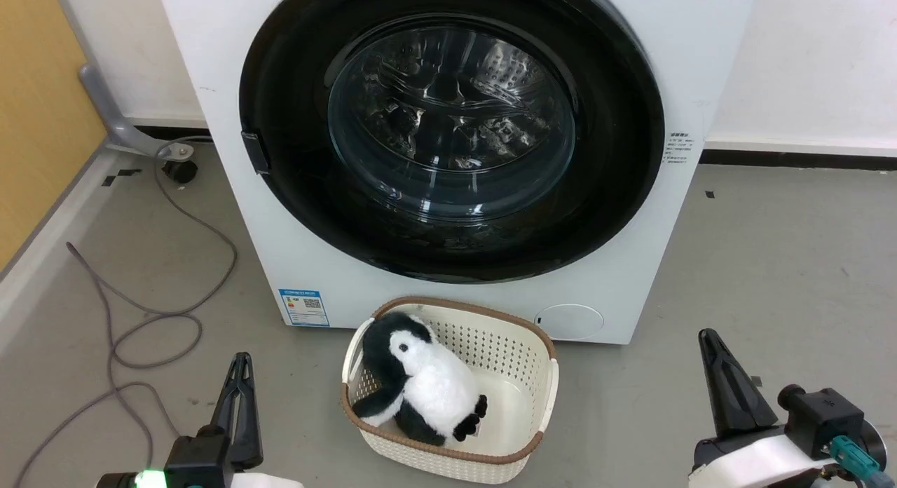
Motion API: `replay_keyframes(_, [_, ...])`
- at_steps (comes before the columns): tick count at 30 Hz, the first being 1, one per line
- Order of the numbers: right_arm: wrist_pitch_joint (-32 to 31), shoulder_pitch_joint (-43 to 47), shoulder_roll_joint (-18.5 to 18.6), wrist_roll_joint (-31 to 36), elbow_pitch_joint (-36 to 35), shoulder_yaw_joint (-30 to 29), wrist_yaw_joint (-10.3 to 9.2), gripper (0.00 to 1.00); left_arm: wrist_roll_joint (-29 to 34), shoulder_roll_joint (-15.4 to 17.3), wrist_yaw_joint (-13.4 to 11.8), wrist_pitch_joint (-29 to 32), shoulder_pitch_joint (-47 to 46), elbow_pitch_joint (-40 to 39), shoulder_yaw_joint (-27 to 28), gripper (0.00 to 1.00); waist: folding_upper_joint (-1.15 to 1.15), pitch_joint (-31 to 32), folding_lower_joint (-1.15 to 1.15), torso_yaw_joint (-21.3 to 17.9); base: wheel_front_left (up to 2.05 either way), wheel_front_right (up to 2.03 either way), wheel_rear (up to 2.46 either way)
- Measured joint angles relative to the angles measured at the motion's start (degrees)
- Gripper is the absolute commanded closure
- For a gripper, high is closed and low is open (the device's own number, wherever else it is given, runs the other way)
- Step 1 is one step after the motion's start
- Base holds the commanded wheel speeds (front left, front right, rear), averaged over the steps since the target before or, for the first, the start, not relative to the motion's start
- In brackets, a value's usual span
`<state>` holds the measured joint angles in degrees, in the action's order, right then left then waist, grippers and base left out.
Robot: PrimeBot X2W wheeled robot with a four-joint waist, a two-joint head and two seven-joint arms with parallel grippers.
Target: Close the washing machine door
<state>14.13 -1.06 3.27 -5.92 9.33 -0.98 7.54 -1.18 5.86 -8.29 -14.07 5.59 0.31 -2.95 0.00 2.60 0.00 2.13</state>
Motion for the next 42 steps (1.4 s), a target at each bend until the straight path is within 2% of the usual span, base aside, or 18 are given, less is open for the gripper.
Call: replay_keyframes(42, [-5.0,0.0,0.0,1.6,-3.0,0.3,0.0,1.0,0.1,-1.0,2.9,4.9,-1.2,0.0,0.9,1.0,0.0,-0.9,0.0,-0.7,0.0,0.0,0.0])
